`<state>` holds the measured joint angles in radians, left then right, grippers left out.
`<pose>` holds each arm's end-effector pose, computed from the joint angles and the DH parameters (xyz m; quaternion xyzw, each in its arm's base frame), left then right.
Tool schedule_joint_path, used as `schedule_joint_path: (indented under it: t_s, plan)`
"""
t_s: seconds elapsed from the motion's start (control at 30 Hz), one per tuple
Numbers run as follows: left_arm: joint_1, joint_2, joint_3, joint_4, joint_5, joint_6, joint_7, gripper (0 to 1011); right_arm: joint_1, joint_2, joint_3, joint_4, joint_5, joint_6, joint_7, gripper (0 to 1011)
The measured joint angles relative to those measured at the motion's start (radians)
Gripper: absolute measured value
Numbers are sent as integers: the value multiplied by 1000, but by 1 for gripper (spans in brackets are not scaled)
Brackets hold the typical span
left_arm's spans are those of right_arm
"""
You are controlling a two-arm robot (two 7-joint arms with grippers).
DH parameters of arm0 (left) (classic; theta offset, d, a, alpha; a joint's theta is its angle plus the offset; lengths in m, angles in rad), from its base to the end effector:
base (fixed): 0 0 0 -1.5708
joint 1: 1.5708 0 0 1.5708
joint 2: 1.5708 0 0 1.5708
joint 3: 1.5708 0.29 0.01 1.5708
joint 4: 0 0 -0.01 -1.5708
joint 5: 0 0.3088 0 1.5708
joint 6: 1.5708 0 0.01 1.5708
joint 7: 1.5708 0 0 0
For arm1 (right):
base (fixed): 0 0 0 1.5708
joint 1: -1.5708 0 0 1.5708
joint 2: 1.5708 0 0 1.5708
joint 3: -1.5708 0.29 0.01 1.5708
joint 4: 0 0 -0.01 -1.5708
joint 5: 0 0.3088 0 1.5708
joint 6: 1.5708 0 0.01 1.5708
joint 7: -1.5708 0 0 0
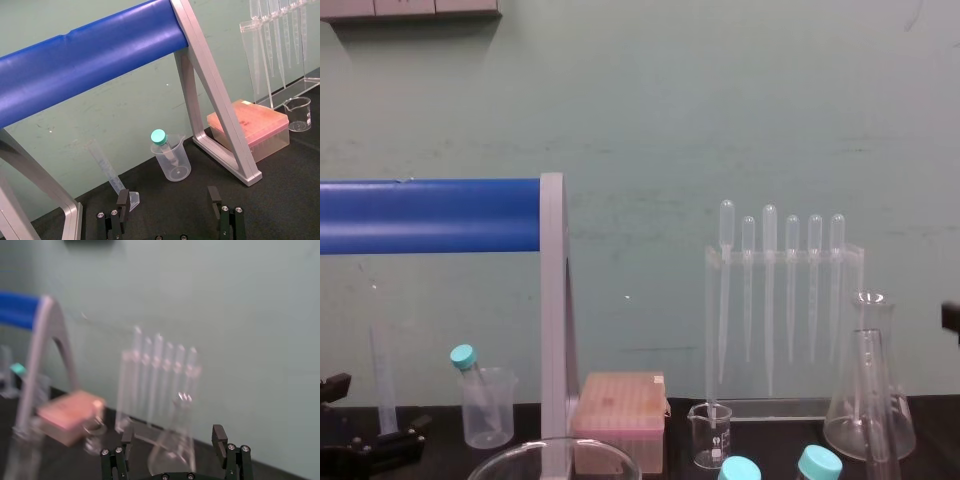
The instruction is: Hold the test tube with one hand and immerse one end into the beaker, then return it to the test tube rack.
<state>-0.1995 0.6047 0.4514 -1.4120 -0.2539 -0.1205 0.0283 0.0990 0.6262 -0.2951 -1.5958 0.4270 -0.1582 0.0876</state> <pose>0.3581 0.0827 -0.3023 0.1415 -0.1325 0.5799 0.7913 0.3420 -0.0933 -0.2586 -0.0253 -0.1094 -0.5645 0.8178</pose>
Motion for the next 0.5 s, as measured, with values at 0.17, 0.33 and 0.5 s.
schedule_joint_path:
  t_s: [0.17,0.33,0.5]
  plan:
    - [0,0,0,0,0,0,0,1000,-39,18,37,-71,80,-32,89,1000]
    - [0,0,0,0,0,0,0,1000,-77,38,66,-124,154,-63,196,1000]
    - [0,0,0,0,0,0,0,1000,-96,53,74,-147,193,-76,281,1000]
